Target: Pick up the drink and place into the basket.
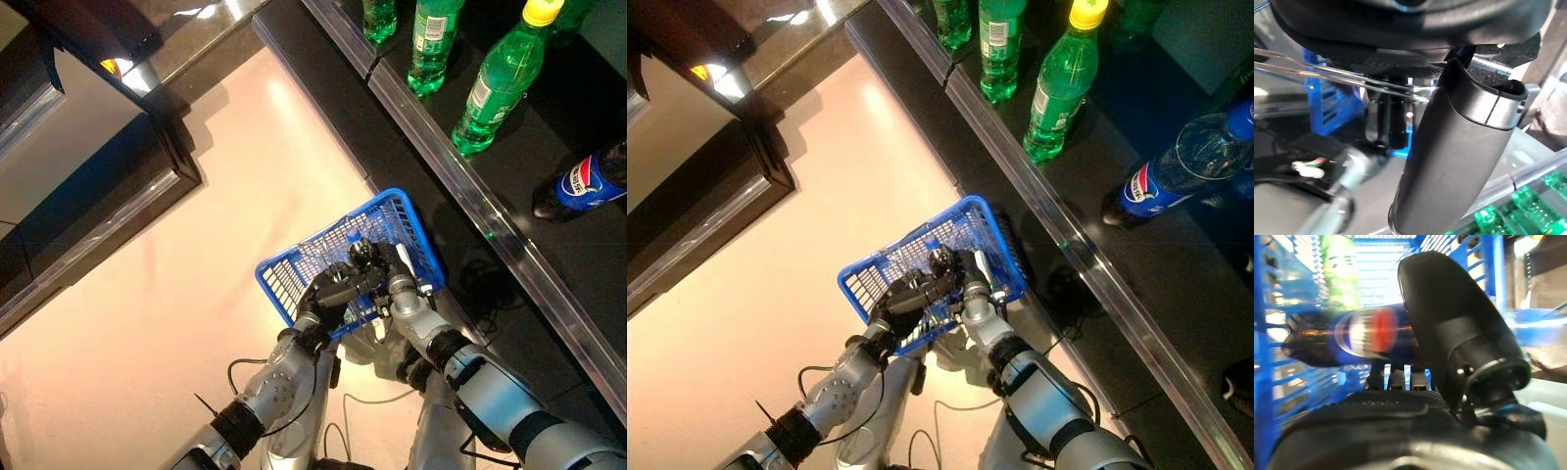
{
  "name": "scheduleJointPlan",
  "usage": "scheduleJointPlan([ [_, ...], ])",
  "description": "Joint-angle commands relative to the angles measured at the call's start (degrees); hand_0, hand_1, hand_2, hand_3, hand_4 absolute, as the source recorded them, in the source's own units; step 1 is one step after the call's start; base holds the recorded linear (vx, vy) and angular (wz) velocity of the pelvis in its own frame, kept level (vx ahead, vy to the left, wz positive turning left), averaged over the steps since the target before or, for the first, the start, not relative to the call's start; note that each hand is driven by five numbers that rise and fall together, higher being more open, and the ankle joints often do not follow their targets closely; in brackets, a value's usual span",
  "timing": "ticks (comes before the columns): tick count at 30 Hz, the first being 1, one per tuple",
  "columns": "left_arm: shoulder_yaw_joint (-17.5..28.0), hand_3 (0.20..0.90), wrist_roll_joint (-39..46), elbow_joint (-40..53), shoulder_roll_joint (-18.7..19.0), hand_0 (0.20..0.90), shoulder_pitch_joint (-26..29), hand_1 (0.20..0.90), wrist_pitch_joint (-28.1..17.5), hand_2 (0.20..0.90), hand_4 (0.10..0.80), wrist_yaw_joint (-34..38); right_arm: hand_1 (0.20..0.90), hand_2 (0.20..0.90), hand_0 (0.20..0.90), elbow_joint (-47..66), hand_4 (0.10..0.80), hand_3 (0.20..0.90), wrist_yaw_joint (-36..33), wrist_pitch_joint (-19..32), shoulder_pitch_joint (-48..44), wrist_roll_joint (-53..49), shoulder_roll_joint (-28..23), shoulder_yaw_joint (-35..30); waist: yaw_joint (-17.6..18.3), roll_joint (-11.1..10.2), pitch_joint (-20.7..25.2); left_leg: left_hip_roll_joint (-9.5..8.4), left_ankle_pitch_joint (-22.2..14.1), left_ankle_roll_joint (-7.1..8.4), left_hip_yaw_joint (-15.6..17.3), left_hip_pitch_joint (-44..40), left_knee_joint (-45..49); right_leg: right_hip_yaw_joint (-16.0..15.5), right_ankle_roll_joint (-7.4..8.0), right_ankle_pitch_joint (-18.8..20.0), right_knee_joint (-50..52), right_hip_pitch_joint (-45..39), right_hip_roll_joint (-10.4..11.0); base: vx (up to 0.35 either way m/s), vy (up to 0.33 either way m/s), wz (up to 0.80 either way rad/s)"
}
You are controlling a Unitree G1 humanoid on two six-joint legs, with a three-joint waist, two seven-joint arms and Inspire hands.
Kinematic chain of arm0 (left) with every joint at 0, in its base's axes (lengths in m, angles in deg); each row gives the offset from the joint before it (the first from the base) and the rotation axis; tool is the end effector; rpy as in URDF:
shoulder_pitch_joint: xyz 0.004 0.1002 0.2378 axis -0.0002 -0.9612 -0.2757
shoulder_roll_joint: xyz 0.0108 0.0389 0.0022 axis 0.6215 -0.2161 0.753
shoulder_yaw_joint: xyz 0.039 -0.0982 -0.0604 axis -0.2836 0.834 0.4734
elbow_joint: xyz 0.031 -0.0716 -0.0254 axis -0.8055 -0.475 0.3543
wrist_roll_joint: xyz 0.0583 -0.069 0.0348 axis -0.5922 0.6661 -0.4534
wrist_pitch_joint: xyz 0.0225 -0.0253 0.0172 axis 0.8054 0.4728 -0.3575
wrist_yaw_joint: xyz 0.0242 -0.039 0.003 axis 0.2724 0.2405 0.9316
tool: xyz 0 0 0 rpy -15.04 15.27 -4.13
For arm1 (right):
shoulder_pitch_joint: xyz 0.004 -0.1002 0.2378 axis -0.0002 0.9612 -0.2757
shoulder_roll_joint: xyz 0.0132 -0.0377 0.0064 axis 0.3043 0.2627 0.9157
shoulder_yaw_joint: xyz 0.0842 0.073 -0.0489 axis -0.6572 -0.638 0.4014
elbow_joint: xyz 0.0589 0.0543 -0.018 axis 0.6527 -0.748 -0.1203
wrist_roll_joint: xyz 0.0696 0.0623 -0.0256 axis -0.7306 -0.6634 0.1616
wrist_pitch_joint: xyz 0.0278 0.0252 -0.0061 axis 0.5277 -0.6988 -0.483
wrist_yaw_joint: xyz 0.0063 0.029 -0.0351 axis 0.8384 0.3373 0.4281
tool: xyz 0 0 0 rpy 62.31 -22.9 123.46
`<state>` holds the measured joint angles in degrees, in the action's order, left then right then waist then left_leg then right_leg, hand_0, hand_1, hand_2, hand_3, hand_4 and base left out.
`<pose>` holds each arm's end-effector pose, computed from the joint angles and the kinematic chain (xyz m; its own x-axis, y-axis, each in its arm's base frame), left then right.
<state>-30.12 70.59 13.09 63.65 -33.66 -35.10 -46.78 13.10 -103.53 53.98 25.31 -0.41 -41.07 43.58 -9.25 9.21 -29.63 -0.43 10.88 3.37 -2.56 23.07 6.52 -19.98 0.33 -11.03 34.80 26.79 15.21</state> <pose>0.2307 0.0763 0.0153 0.9102 -0.3672 -0.1916 0.1092 0.6590 -0.7442 0.3284 -0.1136 0.0345 0.9741 -0.0347 -0.2236 -0.0553 0.9217 -0.3840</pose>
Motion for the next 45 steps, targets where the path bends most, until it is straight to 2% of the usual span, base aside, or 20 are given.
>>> scheduleJointPlan([
  [1,0.0,0.200,-1.1,13.2,-4.5,0.300,6.1,0.300,-5.7,0.300,0.100,-5.0,0.900,0.900,0.900,1.4,0.800,0.900,1.1,5.6,-10.7,-1.5,5.5,-0.9,-1.4,-0.8,-0.2,-2.70,-10.2,-2.46,3.2,1.5,8.7,3.7,6.14,14.9,-20.8,-5.2,0.4,0.000,0.000,0.00],
  [16,0.8,0.200,-1.1,15.6,-3.7,0.300,5.5,0.300,-5.2,0.300,0.100,-3.9,0.900,0.900,0.900,8.2,0.800,0.900,0.2,9.5,-11.0,-0.8,4.2,-1.7,-0.6,-0.9,-0.2,-2.44,-9.8,-2.25,3.7,-1.2,6.6,3.9,6.06,14.8,-22.1,-7.3,-0.2,0.000,0.000,0.00],
  [21,1.9,0.200,-1.7,18.2,-2.0,0.300,2.8,0.300,-5.6,0.300,0.100,-3.2,0.900,0.900,0.900,24.9,0.800,0.900,-3.2,7.6,-8.3,3.2,1.9,0.1,0.3,-1.9,-0.2,-1.99,-9.8,-1.96,4.2,-3.4,5.1,4.2,6.19,14.6,-23.2,-9.2,-0.7,0.000,0.000,0.00],
  [23,2.4,0.200,-2.1,18.9,-1.4,0.300,1.7,0.300,-6.2,0.300,0.100,-3.0,0.900,0.900,0.900,29.2,0.800,0.900,-3.5,8.3,-6.8,4.3,1.3,-0.1,0.7,-2.2,-0.2,-1.83,-9.9,-1.92,4.4,-4.4,4.4,4.4,6.23,14.5,-23.8,-10.1,-0.9,-0.012,-0.017,-0.06],
  [25,3.9,0.200,-2.8,20.3,-0.3,0.300,-0.7,0.300,-7.4,0.300,0.100,-2.6,0.900,0.900,0.900,38.3,0.800,0.900,-2.2,6.7,-3.3,6.7,0.1,-0.7,1.3,-2.9,-0.2,-1.49,-10.1,-1.87,4.6,-6.0,3.7,4.7,6.24,14.2,-24.7,-11.8,-1.4,-0.004,-0.028,-0.08],
  [29,7.4,0.200,-3.8,23.9,2.0,0.300,-4.9,0.300,-7.6,0.300,0.100,-1.3,0.900,0.900,0.900,49.6,0.800,0.900,1.9,5.3,3.9,9.5,-2.3,-1.6,2.0,-4.0,0.3,-1.02,-10.4,-1.78,5.0,-8.8,2.6,4.9,6.26,13.9,-26.2,-14.7,-1.9,0.014,-0.044,-0.11],
  [33,13.0,0.200,-3.0,28.2,4.8,0.300,-10.5,0.300,-5.1,0.300,0.100,-2.0,0.900,0.900,0.900,60.0,0.800,0.900,8.5,5.3,11.7,8.0,-6.8,-3.7,2.4,-4.9,2.5,-0.46,-10.8,-1.48,5.3,-10.9,1.7,4.8,6.23,13.4,-27.6,-17.4,-2.4,0.060,-0.049,-0.11],
  [36,17.0,0.200,-2.5,30.9,6.2,0.300,-14.3,0.300,-2.6,0.300,0.100,-3.0,0.900,0.900,0.900,65.0,0.800,0.900,10.9,6.8,16.9,6.7,-9.4,-6.3,2.4,-5.3,4.0,-0.09,-11.0,-1.29,5.4,-12.5,1.0,4.6,6.16,13.0,-28.7,-19.5,-2.8,0.058,-0.046,-0.06],
  [45,24.2,0.200,-1.5,35.7,7.8,0.300,-21.4,0.300,2.7,0.300,0.100,-2.4,0.900,0.900,0.900,76.8,0.800,0.900,17.2,7.5,26.5,5.3,-14.9,-12.5,2.6,-6.6,8.6,1.04,-11.5,-0.81,5.9,-17.3,-0.2,4.8,5.95,11.8,-30.4,-24.7,-4.2,0.088,-0.045,-0.07],
])
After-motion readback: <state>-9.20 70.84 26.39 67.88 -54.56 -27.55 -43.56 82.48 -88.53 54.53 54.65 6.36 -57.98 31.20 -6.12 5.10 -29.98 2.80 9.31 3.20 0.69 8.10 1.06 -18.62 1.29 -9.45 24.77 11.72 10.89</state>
